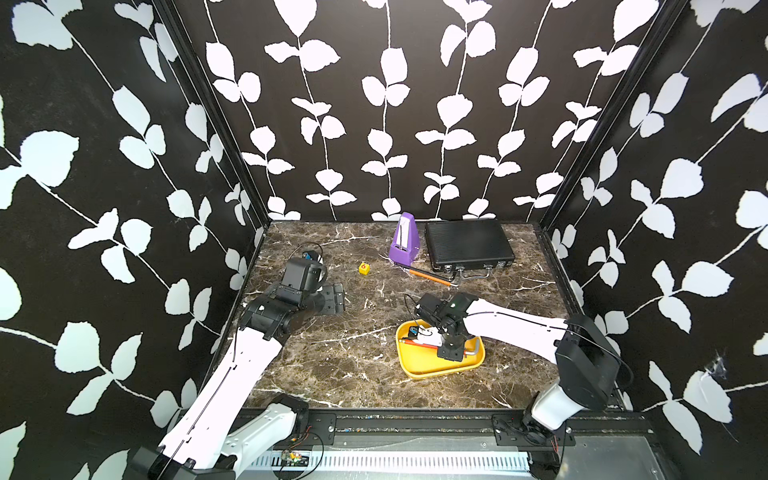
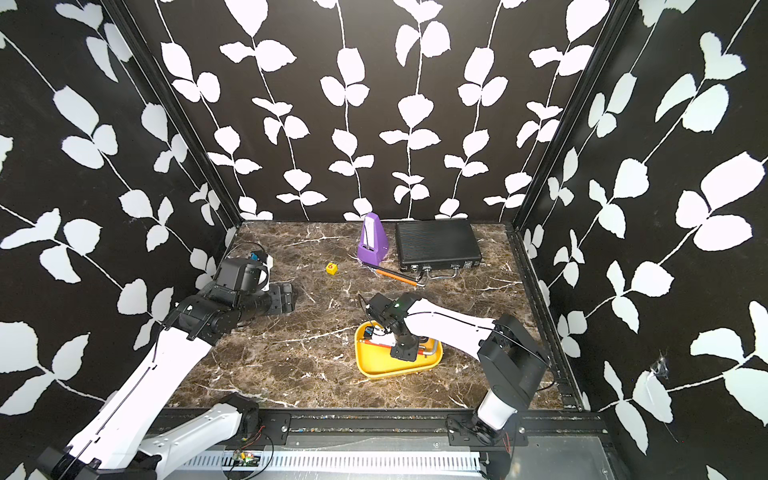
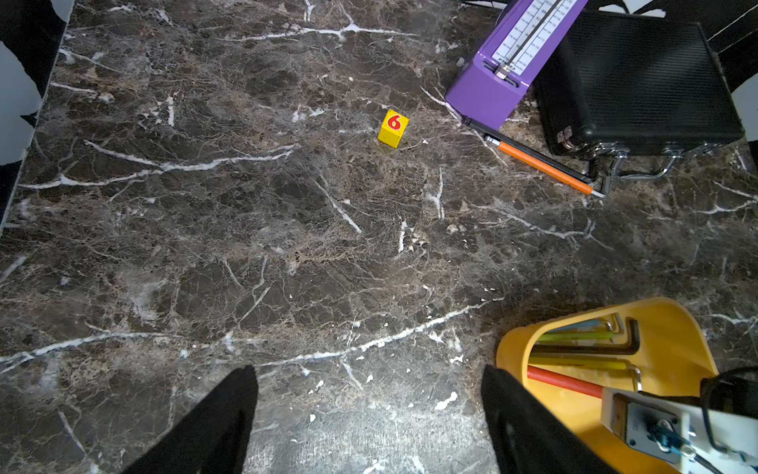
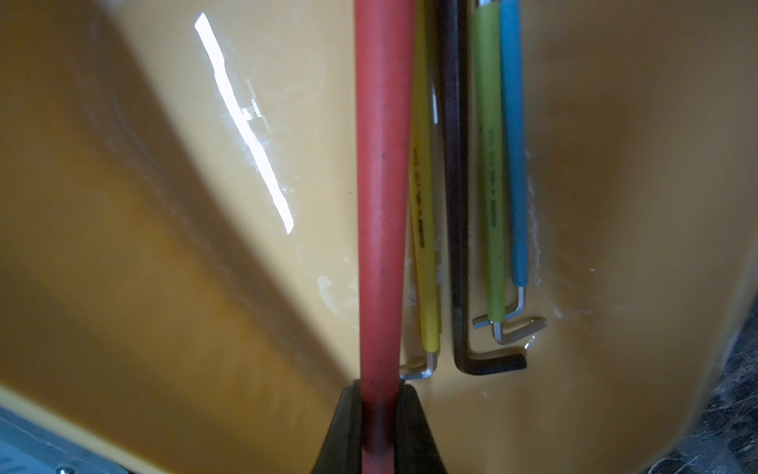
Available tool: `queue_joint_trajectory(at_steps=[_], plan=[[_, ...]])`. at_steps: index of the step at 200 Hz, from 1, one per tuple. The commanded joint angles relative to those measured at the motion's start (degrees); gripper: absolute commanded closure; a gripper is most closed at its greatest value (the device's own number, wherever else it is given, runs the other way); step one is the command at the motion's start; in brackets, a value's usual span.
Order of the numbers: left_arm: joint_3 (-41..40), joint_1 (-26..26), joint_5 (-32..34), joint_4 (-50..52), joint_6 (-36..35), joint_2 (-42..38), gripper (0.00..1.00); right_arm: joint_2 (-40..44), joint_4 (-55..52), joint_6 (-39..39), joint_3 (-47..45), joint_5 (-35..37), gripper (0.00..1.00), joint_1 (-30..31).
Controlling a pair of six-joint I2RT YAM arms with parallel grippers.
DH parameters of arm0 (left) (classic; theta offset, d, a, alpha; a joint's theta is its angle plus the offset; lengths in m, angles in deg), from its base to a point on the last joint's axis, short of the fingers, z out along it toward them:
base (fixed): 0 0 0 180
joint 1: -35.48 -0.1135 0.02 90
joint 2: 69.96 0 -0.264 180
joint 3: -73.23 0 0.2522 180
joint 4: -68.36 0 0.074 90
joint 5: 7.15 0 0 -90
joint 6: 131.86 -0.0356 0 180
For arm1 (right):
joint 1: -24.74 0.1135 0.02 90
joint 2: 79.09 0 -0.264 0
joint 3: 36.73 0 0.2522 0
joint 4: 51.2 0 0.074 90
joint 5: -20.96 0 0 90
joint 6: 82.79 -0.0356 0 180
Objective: Put the hex key on the desktop into the storage box
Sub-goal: Place the Allen key in the storage box.
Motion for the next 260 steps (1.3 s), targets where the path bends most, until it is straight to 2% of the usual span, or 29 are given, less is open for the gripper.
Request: queue_joint_trajectory(at_steps=[1, 115, 143, 168, 210, 260], plan=[[-0.47, 0.13, -0.77, -0.42, 0.37, -0.72, 0.14, -0.59, 1.63, 3.69, -1.42, -0.43, 1.0, -0.13], [0.01, 0.13, -1.22, -0.83, -0.09, 0.09, 0.14, -4.92, 4.2, 4.37, -1.31, -4.75, 1.0, -4.22], [-0.08, 0.18, -1.46, -1.19, -0.02, 0.45, 0.14, -4.45, 4.49, 3.77, -1.8, -4.42, 0.82, -4.21], [-0.08, 0.13, -1.52, -1.56, -0.18, 0.79, 0.14, -3.91, 3.98, 3.04, -1.11, -3.37, 0.71, -4.22], [0.17, 0.1, -1.46, -1.96, -0.29, 1.47, 0.13, -1.97, 2.95, 1.29, 1.0, -2.68, 0.68, -4.59], [0.28, 0.18, -1.35, -2.18, -0.63, 1.76, 0.13, -1.03, 6.15, -2.41, 5.46, -2.19, 0.69, -8.75]])
